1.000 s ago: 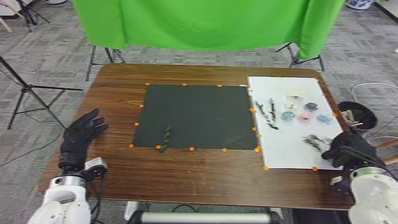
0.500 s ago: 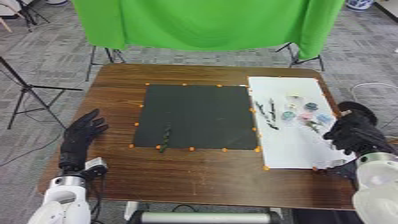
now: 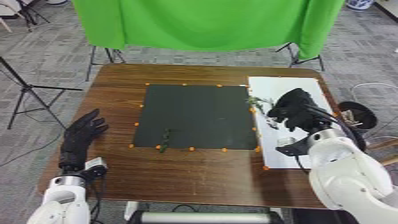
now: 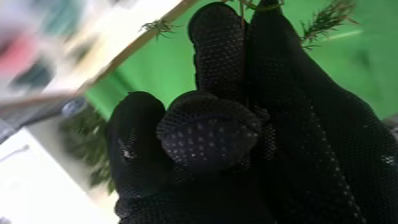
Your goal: Arrange flowers
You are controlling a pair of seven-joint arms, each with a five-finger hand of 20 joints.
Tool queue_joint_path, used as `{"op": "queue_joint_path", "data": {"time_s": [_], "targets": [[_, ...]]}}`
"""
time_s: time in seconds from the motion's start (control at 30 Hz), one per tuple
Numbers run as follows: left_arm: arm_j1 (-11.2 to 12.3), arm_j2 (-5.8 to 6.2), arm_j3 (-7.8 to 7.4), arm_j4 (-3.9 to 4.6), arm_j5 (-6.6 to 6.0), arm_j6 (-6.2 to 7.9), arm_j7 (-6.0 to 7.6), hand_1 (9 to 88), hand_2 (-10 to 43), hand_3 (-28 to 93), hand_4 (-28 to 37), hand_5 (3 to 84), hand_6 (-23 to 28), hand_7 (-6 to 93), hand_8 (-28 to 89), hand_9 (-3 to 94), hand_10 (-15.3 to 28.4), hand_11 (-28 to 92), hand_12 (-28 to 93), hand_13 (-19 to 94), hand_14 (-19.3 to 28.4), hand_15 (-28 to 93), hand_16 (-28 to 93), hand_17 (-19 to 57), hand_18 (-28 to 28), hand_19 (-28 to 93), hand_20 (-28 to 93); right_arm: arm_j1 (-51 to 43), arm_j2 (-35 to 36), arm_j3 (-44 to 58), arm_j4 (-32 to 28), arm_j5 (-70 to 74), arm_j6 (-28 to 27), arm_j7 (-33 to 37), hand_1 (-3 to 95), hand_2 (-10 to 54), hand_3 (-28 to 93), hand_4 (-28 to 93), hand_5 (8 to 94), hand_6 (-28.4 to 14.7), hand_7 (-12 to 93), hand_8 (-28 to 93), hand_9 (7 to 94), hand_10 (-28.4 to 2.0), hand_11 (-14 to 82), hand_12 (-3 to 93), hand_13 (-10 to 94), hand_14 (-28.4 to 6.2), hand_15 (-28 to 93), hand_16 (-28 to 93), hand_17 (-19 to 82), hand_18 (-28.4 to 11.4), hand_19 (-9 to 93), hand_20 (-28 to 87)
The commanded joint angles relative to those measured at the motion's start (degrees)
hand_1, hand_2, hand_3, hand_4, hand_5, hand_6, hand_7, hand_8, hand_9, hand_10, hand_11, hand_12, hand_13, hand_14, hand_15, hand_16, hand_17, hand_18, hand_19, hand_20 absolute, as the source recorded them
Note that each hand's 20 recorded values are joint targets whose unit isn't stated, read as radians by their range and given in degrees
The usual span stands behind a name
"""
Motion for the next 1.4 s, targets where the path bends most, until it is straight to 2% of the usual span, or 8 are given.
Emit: {"op": "queue_joint_path", "data": {"time_s": [0.03, 0.3, 0.6, 0.73, 0.87, 1.4], "targets": [[-0.37, 0.41, 0.41, 0.49, 0.53, -1.53, -1.31, 26.9, -9.5, 73, -26.6, 41.1, -0.1, 17.2, -9, 44.3, 12.0, 19, 11, 39, 16.4, 29, 0, 7.6, 15.1, 10, 21, 20.15, -9.06, -20.13, 6.36, -0.34, 0.38, -1.93, 53.1, -7.4, 63, -13, 75.9, -2.3, 31, 20, 93.7, -11.2, 28.5, 19.9, 94, -1.8, 62, 24, 72, -9.5, 93, 48], [-0.11, 0.37, 0.3, 0.39, 0.41, -1.65, -1.21, 26.8, -9.5, 74, -26.4, 40.9, -0.1, 17.1, -9, 44.2, 12.0, 18, 11, 39, 16.4, 29, 0, 7.5, 15.2, 10, 21, 28.78, -15.54, -31.21, 14.28, -1.47, 0.04, -0.32, 53.1, -7.6, 63, -13, 76.2, -2.2, 31, 20, 93.7, -11.2, 28.9, 19.7, 94, -1.8, 62, 23, 72, -9.4, 93, 48], [0.02, 0.14, 0.34, 0.39, 0.47, -2.09, -1.35, 26.7, -9.5, 74, -26.4, 40.7, -0.1, 16.7, -9, 44.0, 12.1, 18, 11, 38, 16.4, 29, 0, 7.4, 15.2, 10, 21, 32.69, -20.38, -36.45, 19.84, 1.76, 0.07, 1.61, 53.1, -7.8, 63, -13, 76.3, -2.3, 31, 20, 93.7, -11.3, 29.7, 19.3, 94, -1.9, 62, 23, 73, -9.2, 93, 48], [-0.43, 0.2, 0.45, 0.59, 0.63, -2.75, -1.84, 26.7, -9.5, 74, -26.3, 40.5, -0.2, 16.7, -9, 43.9, 12.0, 18, 11, 38, 16.4, 29, 1, 7.3, 15.2, 10, 21, 32.82, -21.25, -37.67, 20.53, 3.26, 0.28, 2.82, 53.0, -8.0, 64, -13, 76.3, -2.3, 31, 20, 93.7, -11.4, 29.8, 19.0, 94, -1.9, 62, 23, 73, -9.2, 93, 48], [-0.49, 0.14, 0.44, 0.73, 0.57, -2.98, -1.78, 26.4, -9.5, 74, -26.2, 40.4, -0.2, 16.5, -9, 43.6, 12.0, 18, 11, 38, 16.5, 28, 1, 7.3, 15.2, 9, 21, 33.03, -22.0, -38.75, 21.53, 3.33, -0.22, 3.62, 52.9, -8.2, 64, -13, 76.4, -2.3, 31, 20, 93.7, -11.3, 29.9, 18.5, 94, -1.9, 62, 23, 73, -9.0, 93, 47], [-0.08, 0.14, 0.03, 0.52, 0.62, -3.8, -2.3, 26.5, -9.5, 73, -26.2, 39.9, -0.1, 16.0, -9, 43.0, 12.0, 18, 11, 38, 16.4, 28, 1, 7.0, 15.3, 9, 21, 31.99, -22.45, -38.37, 22.18, 8.36, -0.18, 6.23, 52.5, -8.1, 62, -12, 78.0, -2.8, 28, 20, 93.7, -12.2, 31.0, 16.5, 94, -2.5, 60, 21, 73, -8.0, 93, 39]]}}
